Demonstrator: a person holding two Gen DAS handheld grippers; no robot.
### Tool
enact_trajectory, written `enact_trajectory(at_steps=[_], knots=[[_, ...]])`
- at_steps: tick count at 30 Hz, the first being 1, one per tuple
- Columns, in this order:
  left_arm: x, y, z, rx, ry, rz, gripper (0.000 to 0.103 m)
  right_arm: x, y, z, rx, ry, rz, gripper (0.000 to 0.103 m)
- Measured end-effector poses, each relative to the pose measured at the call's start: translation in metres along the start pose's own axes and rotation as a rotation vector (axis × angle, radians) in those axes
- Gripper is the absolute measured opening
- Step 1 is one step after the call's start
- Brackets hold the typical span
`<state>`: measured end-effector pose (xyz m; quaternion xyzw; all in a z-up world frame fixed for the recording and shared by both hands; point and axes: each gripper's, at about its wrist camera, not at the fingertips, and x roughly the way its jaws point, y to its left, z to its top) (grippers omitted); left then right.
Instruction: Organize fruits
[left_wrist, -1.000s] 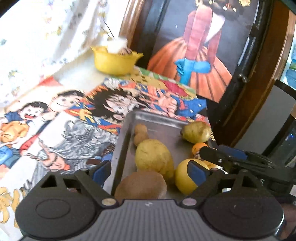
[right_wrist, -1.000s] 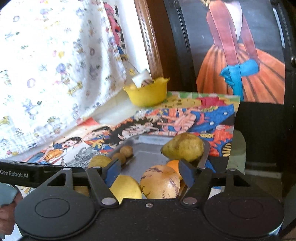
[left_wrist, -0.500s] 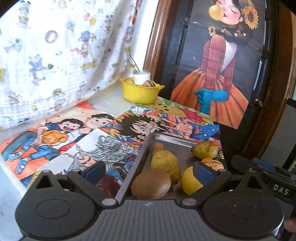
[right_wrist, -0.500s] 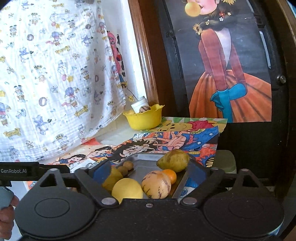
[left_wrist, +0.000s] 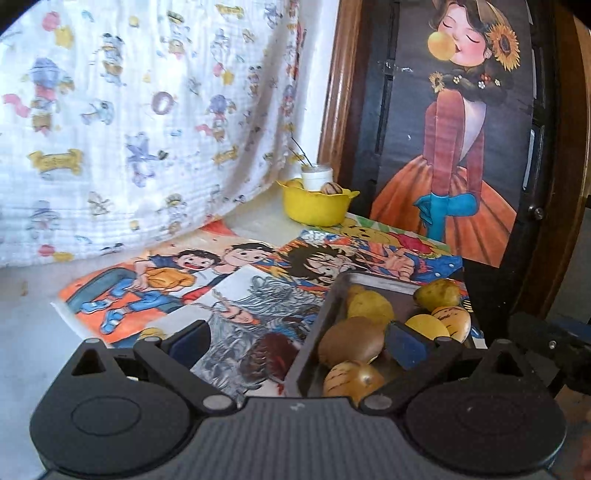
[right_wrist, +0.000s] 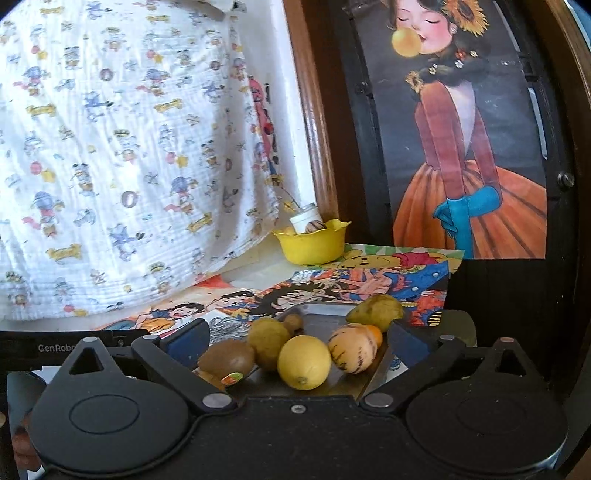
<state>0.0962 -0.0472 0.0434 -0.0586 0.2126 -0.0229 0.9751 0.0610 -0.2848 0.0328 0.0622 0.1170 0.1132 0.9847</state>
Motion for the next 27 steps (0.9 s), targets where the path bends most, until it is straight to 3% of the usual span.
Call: enact_trajectory(at_steps=[15, 27], knots=[[-0.042, 0.016, -0.02, 0.015, -0.052, 0.019, 0.103, -0.035, 0.03, -0.016, -0.024, 0.01, 0.011, 0.102], [-0.06, 0.02, -0.041, 0.063, -0.043, 0.036, 0.103, -0.054, 0.043, -0.032, -0.052, -0.008, -0.058, 0.102]])
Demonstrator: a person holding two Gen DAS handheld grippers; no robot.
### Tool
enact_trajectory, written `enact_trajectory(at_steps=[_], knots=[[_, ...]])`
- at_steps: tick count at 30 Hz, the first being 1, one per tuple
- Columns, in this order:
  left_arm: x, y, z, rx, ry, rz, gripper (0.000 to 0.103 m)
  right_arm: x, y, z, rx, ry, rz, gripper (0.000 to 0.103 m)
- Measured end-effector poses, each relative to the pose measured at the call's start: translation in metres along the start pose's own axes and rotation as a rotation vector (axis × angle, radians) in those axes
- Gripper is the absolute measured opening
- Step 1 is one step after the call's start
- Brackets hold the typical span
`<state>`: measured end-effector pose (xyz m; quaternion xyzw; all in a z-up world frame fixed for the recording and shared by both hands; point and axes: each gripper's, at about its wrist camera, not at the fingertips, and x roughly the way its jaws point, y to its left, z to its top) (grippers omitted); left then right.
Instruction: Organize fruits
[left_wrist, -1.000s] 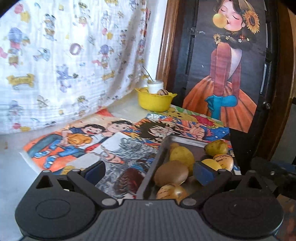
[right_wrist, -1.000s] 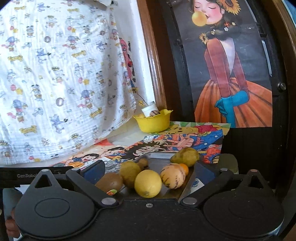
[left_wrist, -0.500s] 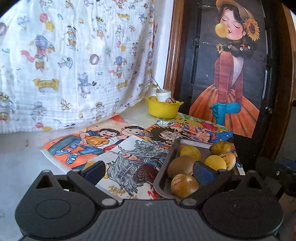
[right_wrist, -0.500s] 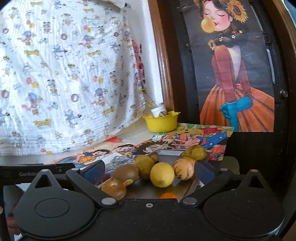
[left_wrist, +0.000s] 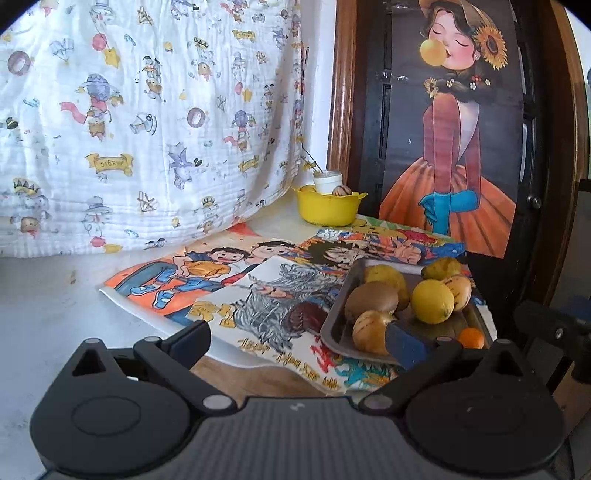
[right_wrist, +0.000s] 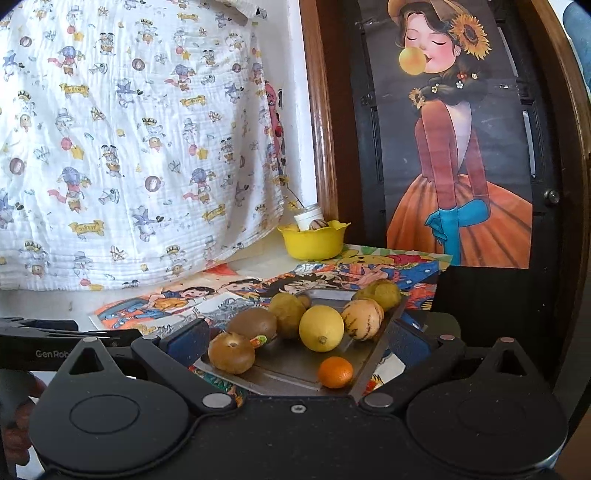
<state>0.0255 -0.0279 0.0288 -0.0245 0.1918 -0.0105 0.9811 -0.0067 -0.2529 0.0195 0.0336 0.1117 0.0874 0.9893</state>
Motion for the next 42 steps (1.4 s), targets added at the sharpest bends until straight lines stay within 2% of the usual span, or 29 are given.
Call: enact_trajectory(at_steps=[9, 19, 42], knots=[[-0.01, 0.007, -0.013, 0.024, 0.007, 0.023, 0.103, -0.009, 0.004, -0.015, -0.015, 0.03, -0.006, 0.102], [-0.017, 0.009, -0.027, 0.06, 0.01, 0.007, 0.103, -0.012, 0.003, -0.023, -0.009, 0.029, -0.031, 0.102], [-0.013, 0.014, -0.034, 0.049, 0.036, 0.0, 0.103, -0.007, 0.009, -0.028, -0.032, 0.066, -0.016, 0.102]])
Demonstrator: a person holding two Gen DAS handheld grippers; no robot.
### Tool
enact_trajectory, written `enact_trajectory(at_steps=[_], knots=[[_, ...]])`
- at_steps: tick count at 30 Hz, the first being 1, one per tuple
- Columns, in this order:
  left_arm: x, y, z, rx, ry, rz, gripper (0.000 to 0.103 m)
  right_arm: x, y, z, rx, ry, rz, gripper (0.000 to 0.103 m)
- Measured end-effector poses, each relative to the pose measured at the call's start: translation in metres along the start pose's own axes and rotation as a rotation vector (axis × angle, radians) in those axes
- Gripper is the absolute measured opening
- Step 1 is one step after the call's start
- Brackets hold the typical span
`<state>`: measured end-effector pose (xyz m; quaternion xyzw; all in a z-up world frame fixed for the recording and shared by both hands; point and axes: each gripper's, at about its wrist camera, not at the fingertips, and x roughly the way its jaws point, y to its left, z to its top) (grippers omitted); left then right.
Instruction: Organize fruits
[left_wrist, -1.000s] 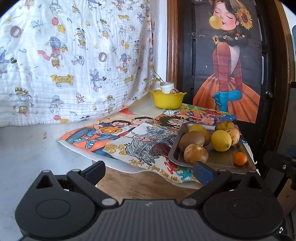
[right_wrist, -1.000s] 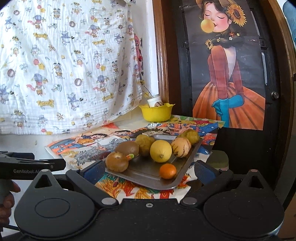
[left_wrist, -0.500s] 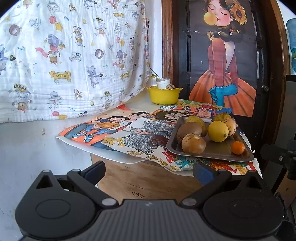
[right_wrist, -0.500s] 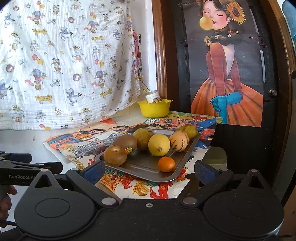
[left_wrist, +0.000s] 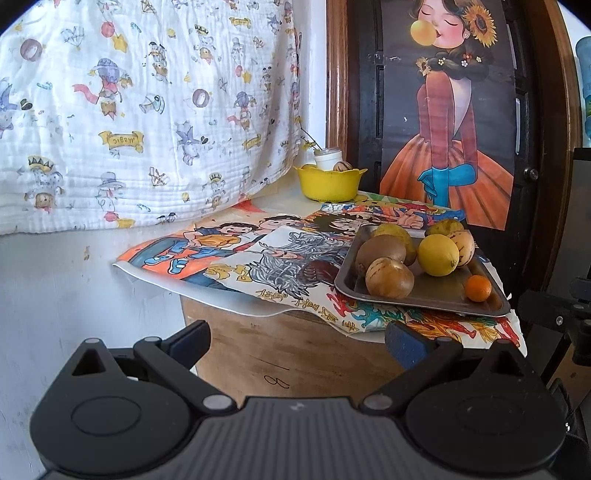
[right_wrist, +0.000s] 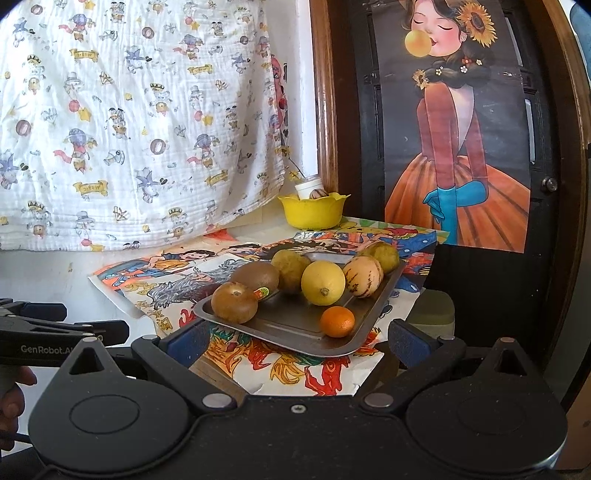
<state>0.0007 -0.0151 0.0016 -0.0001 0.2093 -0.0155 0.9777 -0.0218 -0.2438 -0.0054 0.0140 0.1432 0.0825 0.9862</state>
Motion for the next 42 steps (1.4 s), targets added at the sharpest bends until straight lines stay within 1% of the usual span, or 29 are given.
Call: enact_trajectory(at_steps=[42], knots=[[0.0021, 0.0003, -0.005, -0.001, 0.017, -0.002, 0.103, 0.0004, -0.0011, -0.0014, 0.002, 0.006, 0.003, 0.102]])
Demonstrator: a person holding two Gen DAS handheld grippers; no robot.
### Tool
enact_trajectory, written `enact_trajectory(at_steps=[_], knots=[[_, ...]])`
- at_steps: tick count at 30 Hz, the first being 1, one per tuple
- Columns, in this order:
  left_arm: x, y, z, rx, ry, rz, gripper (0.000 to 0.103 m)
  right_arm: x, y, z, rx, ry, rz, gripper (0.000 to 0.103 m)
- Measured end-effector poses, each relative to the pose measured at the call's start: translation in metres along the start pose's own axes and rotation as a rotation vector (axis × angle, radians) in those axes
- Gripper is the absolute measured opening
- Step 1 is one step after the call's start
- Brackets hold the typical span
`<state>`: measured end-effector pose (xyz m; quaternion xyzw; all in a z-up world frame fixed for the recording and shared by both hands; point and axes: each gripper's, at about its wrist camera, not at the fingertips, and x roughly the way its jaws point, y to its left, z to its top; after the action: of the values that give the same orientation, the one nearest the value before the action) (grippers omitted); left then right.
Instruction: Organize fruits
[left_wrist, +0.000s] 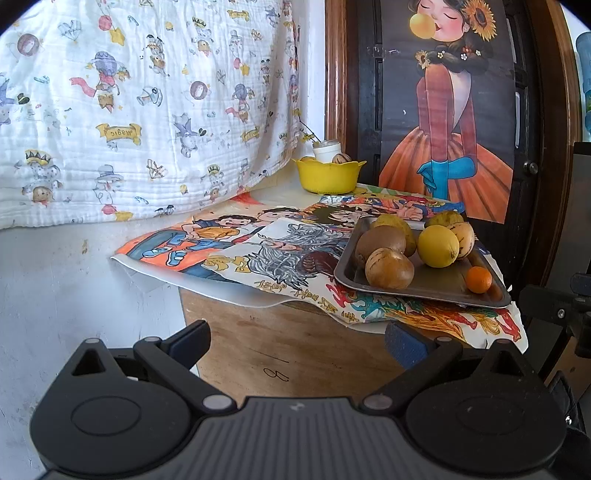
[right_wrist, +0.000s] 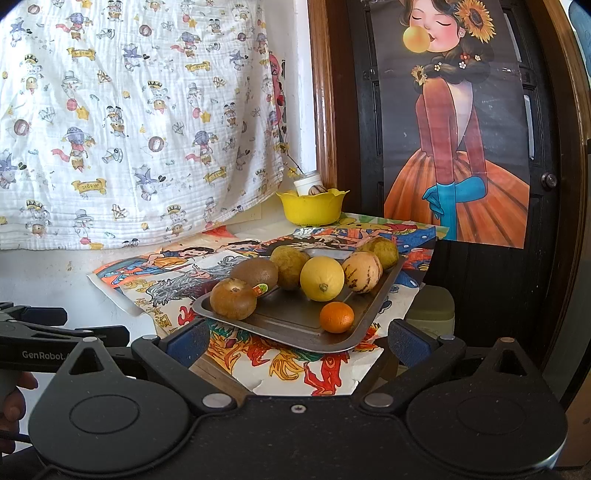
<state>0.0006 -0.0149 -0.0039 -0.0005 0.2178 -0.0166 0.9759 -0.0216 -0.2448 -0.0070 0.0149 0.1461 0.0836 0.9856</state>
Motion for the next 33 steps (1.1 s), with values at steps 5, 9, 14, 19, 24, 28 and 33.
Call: enact_trajectory(at_steps=[5, 9, 14, 19, 24, 28, 33], knots=[[0.0, -0.0004, -0.0001, 0.001, 0.001, 0.0, 0.103, 0.0001, -0.0001, 0.0003, 0.0, 0.0, 0.0, 0.102], [0.0003, -0.0002, -0.0001, 0.001, 0.001, -0.001, 0.103, 0.0, 0.0001, 0.0003, 0.0, 0.001, 0.0, 0.102], [0.0005, 0.0001, -0.0009, 0.002, 0.002, -0.001, 0.103, 0.0, 0.0, 0.0006, 0.0, 0.001, 0.0, 0.102], [0.0008, 0.0004, -0.0011, 0.003, 0.001, -0.003, 0.103, 0.0, 0.0001, 0.0005, 0.0, 0.001, 0.0, 0.102], [0.0003, 0.0005, -0.003, 0.004, 0.002, -0.004, 0.103, 0.0001, 0.0001, 0.0008, 0.0, 0.002, 0.0, 0.102], [0.0007, 0.0006, -0.0015, 0.005, 0.002, -0.004, 0.103, 0.0003, 0.0005, -0.0003, 0.0, 0.003, 0.0, 0.102], [0.0007, 0.0005, -0.0017, 0.005, 0.002, -0.005, 0.103, 0.0004, 0.0007, -0.0001, 0.0, 0.003, 0.0, 0.102]])
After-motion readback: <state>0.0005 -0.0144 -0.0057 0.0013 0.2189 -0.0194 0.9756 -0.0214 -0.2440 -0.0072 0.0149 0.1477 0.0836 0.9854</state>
